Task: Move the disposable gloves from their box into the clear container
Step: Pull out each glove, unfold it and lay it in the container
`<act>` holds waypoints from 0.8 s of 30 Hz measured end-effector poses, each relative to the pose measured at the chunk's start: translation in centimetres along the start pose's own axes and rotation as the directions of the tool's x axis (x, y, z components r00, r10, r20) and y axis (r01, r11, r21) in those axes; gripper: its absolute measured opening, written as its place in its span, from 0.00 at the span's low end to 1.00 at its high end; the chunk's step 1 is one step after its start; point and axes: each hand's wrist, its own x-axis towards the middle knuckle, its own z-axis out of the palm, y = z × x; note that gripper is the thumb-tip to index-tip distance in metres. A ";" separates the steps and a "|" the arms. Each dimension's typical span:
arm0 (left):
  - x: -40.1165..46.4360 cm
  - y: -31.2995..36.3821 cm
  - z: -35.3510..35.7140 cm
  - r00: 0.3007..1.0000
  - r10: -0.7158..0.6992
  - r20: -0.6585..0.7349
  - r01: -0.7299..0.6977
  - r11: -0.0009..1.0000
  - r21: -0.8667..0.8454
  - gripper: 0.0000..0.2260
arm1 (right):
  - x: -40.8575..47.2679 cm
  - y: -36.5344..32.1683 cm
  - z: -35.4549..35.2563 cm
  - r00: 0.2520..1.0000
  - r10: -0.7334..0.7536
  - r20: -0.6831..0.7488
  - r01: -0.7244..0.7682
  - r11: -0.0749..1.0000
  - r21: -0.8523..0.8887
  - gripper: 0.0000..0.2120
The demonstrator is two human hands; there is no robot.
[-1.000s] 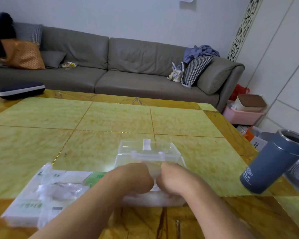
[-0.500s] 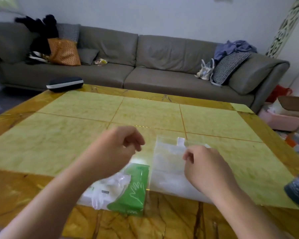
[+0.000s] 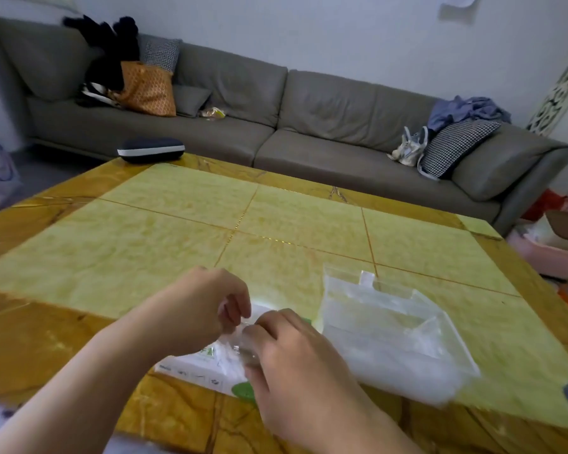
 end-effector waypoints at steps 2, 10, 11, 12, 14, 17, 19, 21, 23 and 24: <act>0.0 0.3 -0.3 0.998 -0.007 -0.060 0.002 0.997 -0.074 0.17 | 0.2 -0.2 0.0 0.999 0.054 0.004 -0.054 0.998 0.029 0.21; -1.5 -1.1 -2.7 0.998 -0.069 -0.015 0.069 0.997 0.021 0.07 | 0.0 0.1 1.0 0.992 0.123 -0.012 -0.121 0.986 0.113 0.19; -1.4 -0.8 -2.5 0.998 -0.057 -0.031 0.058 0.998 0.031 0.06 | 0.0 0.1 1.2 0.992 0.128 -0.014 -0.126 0.985 0.121 0.18; -1.3 -0.6 -2.2 0.998 -0.043 -0.051 0.044 0.999 0.017 0.07 | 0.0 0.2 1.3 0.990 0.138 -0.014 -0.135 0.982 0.131 0.17; -1.1 0.1 -1.7 0.994 -0.027 -0.105 0.022 0.999 -0.045 0.08 | 0.1 0.5 1.5 0.988 0.154 -0.011 -0.151 0.978 0.145 0.17; -1.0 1.2 -1.3 0.982 -0.006 -0.191 -0.026 0.985 -0.168 0.09 | 0.4 0.9 2.0 0.986 0.170 0.004 -0.167 0.968 0.188 0.23; -1.0 1.8 -1.2 0.982 0.004 -0.187 -0.060 0.954 -0.295 0.09 | 0.7 1.2 2.3 0.977 0.211 0.003 -0.204 0.940 0.272 0.23; -1.1 2.2 -1.3 0.986 0.009 -0.165 -0.074 0.918 -0.390 0.08 | 1.1 1.4 2.5 0.968 0.249 -0.034 -0.222 0.910 0.351 0.19; -1.1 2.3 -1.5 0.982 -0.011 -0.188 -0.084 0.869 -0.488 0.06 | 1.3 1.5 2.5 0.955 0.287 -0.072 -0.234 0.883 0.407 0.13; -1.2 2.4 -1.5 0.979 -0.023 -0.203 -0.096 0.826 -0.556 0.05 | 1.4 1.4 2.4 0.949 0.305 -0.083 -0.243 0.871 0.426 0.11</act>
